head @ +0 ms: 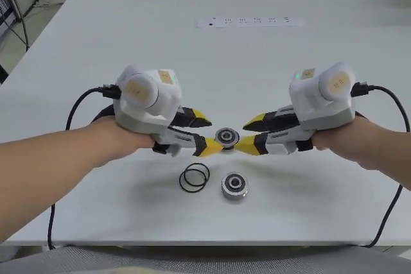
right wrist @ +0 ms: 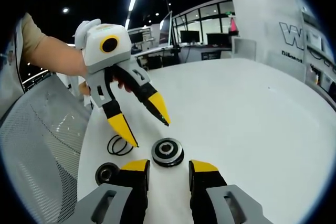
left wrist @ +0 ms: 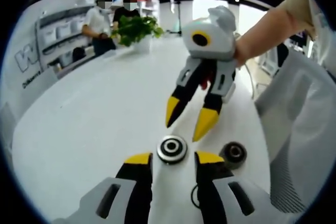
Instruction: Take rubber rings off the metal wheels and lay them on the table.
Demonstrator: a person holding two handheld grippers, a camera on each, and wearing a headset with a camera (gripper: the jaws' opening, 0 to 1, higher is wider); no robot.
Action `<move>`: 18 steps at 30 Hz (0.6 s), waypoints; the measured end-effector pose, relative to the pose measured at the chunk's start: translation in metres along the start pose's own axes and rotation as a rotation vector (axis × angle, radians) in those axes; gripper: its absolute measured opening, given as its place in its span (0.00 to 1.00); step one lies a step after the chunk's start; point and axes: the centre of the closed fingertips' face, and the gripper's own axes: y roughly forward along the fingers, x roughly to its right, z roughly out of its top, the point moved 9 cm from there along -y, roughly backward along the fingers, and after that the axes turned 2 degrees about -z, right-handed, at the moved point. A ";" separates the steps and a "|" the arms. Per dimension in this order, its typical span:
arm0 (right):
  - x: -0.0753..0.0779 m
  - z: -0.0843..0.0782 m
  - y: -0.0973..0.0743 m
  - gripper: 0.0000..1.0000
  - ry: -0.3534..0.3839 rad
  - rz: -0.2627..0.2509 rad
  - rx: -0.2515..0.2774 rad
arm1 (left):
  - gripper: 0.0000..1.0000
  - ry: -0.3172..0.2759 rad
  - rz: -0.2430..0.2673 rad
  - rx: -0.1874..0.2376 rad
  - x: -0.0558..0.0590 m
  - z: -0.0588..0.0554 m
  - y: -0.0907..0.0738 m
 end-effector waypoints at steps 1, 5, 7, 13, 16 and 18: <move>0.000 0.000 0.000 0.27 0.000 0.000 0.001 | 0.32 0.001 0.000 -0.001 0.000 0.000 0.001; 0.001 -0.001 0.000 0.27 0.004 0.000 0.002 | 0.30 0.008 -0.003 -0.003 -0.001 0.001 0.006; 0.002 -0.001 0.000 0.28 0.007 0.000 0.002 | 0.29 0.009 -0.004 -0.005 -0.001 0.001 0.008; 0.002 -0.003 0.000 0.27 0.009 0.001 0.001 | 0.26 0.016 -0.007 -0.008 -0.002 0.003 0.014; 0.002 -0.003 0.000 0.27 0.011 0.001 0.002 | 0.25 0.019 -0.009 -0.007 -0.002 0.004 0.016; 0.002 -0.003 0.000 0.28 0.012 0.000 0.003 | 0.23 0.022 -0.008 -0.008 -0.001 0.005 0.019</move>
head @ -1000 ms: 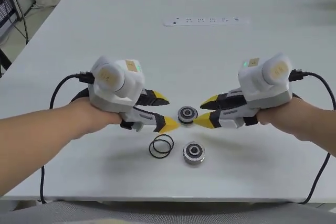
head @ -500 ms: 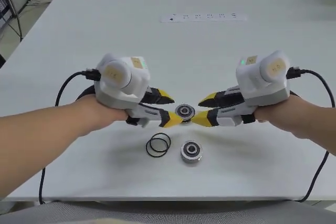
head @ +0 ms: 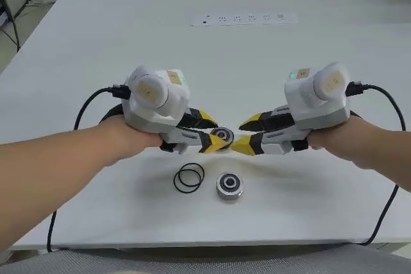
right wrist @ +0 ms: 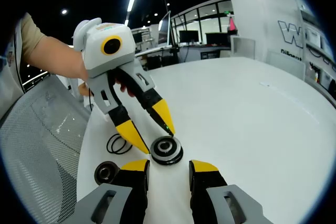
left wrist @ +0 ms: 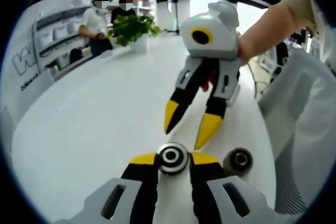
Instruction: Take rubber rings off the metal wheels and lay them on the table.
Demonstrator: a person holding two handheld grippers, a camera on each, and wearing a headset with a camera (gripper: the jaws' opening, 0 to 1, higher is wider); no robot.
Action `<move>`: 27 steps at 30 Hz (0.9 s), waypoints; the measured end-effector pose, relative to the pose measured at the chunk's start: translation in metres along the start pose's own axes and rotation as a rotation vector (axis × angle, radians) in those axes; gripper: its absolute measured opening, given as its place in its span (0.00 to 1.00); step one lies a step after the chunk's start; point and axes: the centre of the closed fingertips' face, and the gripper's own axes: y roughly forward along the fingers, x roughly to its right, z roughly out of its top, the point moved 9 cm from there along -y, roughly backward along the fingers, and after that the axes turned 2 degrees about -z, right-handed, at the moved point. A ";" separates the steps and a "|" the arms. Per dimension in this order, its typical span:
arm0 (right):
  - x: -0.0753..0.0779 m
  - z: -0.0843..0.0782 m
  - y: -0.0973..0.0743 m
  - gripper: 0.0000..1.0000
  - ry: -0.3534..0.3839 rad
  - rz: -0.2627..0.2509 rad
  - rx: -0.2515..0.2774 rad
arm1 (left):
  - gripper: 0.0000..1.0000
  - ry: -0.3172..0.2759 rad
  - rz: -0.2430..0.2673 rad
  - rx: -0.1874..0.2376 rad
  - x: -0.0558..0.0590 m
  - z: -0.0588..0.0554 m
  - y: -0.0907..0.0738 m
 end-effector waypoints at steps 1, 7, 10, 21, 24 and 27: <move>0.000 0.000 0.000 0.28 0.001 0.000 0.000 | 0.23 0.001 0.004 -0.003 0.000 0.000 0.002; 0.001 0.000 0.000 0.28 0.002 -0.001 0.003 | 0.18 0.002 0.019 -0.009 0.000 -0.001 0.005; 0.002 0.000 0.000 0.28 0.004 -0.001 0.004 | 0.17 0.016 0.026 -0.011 0.001 0.000 0.005; 0.000 0.001 0.004 0.27 0.004 0.009 0.007 | 0.15 -0.047 0.040 0.017 -0.001 -0.006 0.002; -0.001 0.002 0.005 0.27 0.007 0.011 0.009 | 0.14 -0.050 0.041 0.020 -0.002 -0.006 0.001; -0.001 0.002 0.006 0.26 0.013 0.014 0.012 | 0.14 -0.051 0.042 0.022 0.000 -0.005 0.000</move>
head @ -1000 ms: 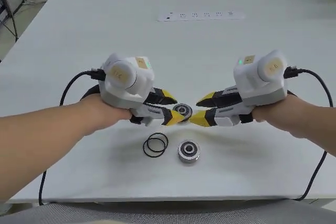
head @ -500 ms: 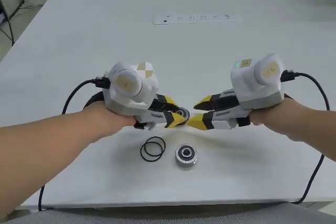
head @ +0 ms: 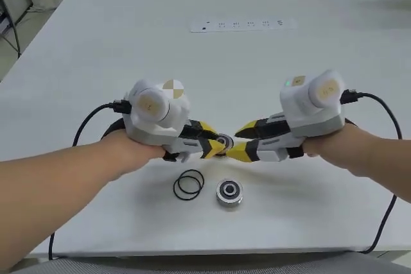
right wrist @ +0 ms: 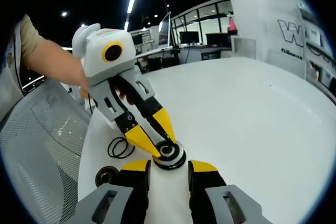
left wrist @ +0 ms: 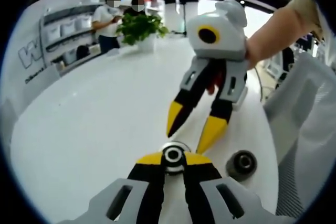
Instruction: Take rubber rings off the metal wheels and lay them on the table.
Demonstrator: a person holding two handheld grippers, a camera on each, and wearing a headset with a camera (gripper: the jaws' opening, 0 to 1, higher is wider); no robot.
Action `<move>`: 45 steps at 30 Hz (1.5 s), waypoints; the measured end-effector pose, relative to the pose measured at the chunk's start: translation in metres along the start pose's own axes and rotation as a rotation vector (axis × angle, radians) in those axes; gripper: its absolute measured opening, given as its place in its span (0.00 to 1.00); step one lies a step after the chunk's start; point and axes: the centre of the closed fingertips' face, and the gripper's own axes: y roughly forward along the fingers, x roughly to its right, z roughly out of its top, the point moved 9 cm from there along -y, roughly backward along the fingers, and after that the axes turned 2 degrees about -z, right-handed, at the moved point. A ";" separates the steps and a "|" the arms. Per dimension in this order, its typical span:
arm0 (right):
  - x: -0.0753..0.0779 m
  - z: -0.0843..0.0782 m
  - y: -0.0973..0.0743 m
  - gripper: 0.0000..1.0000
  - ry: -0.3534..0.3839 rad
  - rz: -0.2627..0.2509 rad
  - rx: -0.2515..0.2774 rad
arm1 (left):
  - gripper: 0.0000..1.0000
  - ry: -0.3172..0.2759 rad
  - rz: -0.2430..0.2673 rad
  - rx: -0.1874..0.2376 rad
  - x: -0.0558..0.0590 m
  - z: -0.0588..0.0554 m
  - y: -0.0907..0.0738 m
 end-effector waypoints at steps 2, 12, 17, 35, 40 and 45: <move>0.000 0.000 0.002 0.25 0.005 0.003 0.000 | 0.14 -0.002 0.002 0.000 0.001 0.000 0.000; 0.000 -0.003 0.004 0.20 0.032 0.003 0.003 | 0.14 -0.007 0.012 0.005 0.003 0.000 0.000; 0.000 -0.004 0.003 0.18 0.048 0.003 0.009 | 0.14 -0.010 0.015 0.009 0.003 0.000 0.000; 0.003 -0.006 0.000 0.08 0.169 0.001 0.044 | 0.14 -0.020 0.019 0.011 0.003 -0.002 0.001; 0.002 -0.007 0.000 0.07 0.205 0.004 0.048 | 0.14 -0.022 0.019 0.011 0.003 -0.002 0.001; 0.004 -0.007 -0.002 0.03 0.252 0.001 0.059 | 0.14 -0.028 0.021 0.012 0.003 -0.002 0.001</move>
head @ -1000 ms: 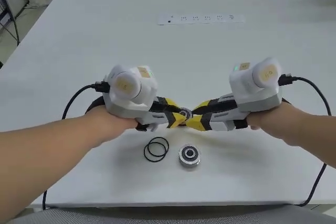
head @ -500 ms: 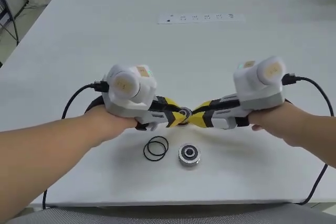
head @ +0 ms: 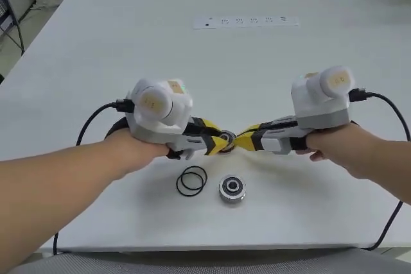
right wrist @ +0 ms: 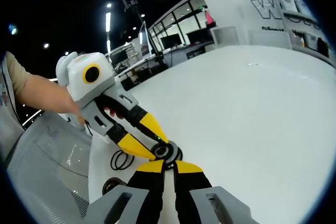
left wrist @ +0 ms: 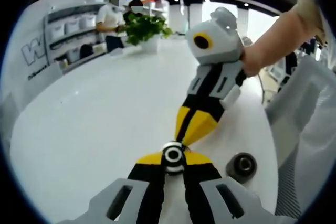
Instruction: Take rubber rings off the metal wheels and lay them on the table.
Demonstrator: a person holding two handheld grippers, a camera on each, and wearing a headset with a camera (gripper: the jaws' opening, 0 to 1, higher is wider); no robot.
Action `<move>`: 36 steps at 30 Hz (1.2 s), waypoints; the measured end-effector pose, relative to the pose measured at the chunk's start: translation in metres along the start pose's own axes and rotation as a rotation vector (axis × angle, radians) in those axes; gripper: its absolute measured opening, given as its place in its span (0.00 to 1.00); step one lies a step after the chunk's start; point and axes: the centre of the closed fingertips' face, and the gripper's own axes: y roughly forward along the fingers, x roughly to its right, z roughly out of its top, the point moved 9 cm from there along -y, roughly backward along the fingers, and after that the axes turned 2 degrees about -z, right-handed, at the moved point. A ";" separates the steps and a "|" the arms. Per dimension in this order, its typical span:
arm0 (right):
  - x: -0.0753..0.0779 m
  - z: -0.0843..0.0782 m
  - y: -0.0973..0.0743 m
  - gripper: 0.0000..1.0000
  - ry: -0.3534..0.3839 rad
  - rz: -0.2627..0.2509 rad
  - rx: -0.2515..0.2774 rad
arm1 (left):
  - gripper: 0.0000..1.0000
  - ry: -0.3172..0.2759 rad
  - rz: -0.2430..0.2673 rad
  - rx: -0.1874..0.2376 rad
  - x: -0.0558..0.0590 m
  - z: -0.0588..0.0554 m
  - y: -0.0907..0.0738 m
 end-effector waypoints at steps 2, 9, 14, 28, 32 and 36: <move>0.000 0.000 0.000 0.03 0.015 0.001 0.000 | 0.14 -0.001 0.001 0.000 0.000 0.000 0.000; 0.001 0.001 0.000 0.00 0.048 -0.014 -0.001 | 0.14 -0.006 0.008 -0.001 0.000 0.000 0.001; 0.001 0.003 0.000 0.00 0.041 -0.018 -0.005 | 0.13 -0.001 0.012 -0.007 -0.001 0.000 0.001; 0.002 0.002 -0.001 0.00 0.076 -0.011 0.020 | 0.13 0.004 0.019 -0.015 0.000 0.001 0.002; 0.001 0.003 -0.001 0.00 0.078 -0.007 0.021 | 0.13 0.009 0.018 -0.018 0.001 0.002 0.002; 0.001 0.003 -0.001 0.00 0.077 -0.005 0.022 | 0.13 0.010 0.021 -0.018 0.002 0.002 0.002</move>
